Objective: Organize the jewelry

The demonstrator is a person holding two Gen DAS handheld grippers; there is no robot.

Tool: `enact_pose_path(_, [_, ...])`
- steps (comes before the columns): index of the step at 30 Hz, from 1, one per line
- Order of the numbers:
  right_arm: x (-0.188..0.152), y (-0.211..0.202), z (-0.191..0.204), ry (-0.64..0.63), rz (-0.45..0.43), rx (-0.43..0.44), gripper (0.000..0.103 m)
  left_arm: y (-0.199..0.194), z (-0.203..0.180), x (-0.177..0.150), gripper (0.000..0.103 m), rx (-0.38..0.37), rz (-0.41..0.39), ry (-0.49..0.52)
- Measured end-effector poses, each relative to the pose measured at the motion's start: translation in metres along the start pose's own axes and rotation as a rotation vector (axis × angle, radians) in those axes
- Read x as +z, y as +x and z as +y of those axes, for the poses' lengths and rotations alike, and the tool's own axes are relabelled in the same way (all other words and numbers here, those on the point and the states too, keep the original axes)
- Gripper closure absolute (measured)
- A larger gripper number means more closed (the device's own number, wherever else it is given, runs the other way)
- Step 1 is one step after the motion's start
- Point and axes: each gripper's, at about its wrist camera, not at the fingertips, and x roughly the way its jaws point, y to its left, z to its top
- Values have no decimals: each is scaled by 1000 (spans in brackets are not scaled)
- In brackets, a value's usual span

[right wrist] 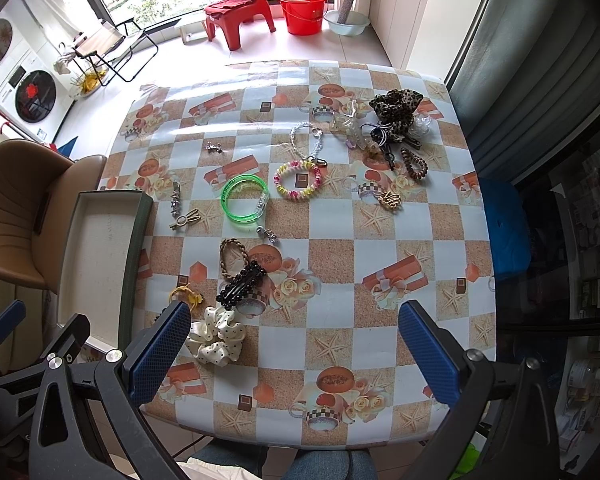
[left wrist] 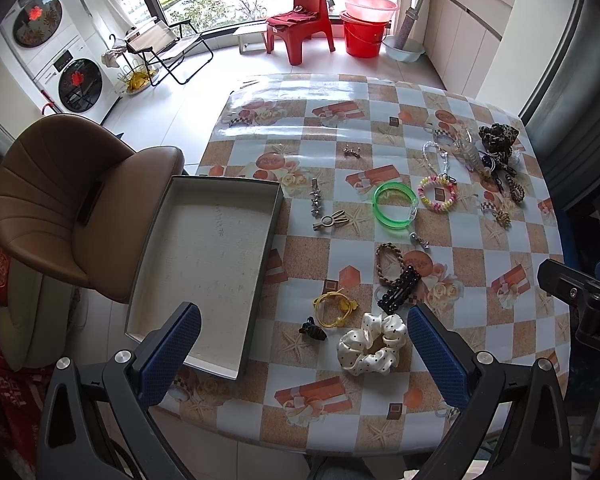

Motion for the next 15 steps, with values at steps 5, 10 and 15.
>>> enact_pose_path(5, [0, 1, 0, 2, 1, 0, 0, 0, 0, 0, 0, -1, 1, -1])
enact_pose_path(10, [0, 1, 0, 1, 1, -1, 0, 0, -1, 0, 0, -4, 2, -2])
enact_pose_path(15, [0, 2, 0, -1, 2, 0, 0, 0, -1, 0, 0, -6, 4, -4])
